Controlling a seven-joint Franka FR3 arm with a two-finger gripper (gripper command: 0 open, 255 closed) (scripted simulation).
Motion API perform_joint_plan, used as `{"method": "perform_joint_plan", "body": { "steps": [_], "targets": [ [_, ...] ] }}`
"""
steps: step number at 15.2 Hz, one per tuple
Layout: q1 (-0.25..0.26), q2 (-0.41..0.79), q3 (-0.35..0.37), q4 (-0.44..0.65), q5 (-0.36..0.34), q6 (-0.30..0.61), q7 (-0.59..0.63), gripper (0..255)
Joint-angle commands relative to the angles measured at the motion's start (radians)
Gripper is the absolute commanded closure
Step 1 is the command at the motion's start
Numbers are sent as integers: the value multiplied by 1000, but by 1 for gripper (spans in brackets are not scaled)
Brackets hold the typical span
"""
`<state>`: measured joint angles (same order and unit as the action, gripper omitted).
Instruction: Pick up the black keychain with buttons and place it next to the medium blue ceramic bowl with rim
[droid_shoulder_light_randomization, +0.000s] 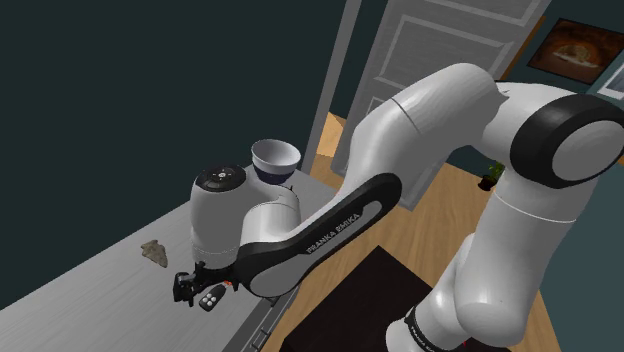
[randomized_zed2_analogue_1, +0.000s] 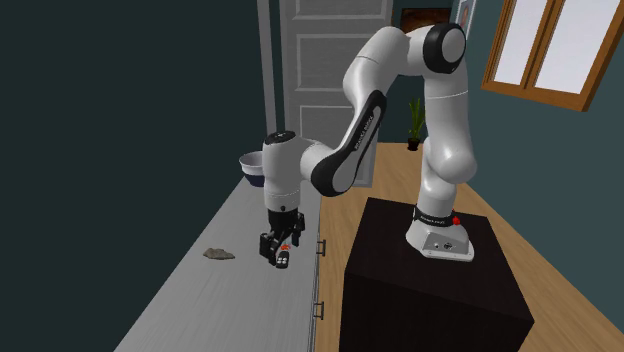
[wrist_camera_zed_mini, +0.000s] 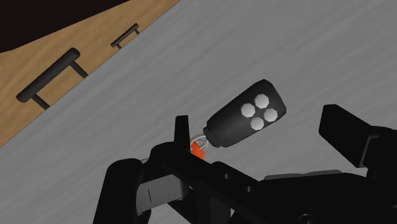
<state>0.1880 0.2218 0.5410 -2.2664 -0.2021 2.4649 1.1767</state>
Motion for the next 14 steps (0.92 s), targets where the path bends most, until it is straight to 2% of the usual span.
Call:
{"method": "perform_joint_plan", "body": {
  "steps": [1, 9, 10, 14],
  "targets": [
    [7, 25, -9, -1, -24, 23, 17, 0],
    [10, 32, -13, -2, -30, 29, 21, 0],
    [10, 32, -13, -2, -30, 29, 21, 255],
    [10, 32, -13, -2, -30, 29, 21, 255]
  ]
}}
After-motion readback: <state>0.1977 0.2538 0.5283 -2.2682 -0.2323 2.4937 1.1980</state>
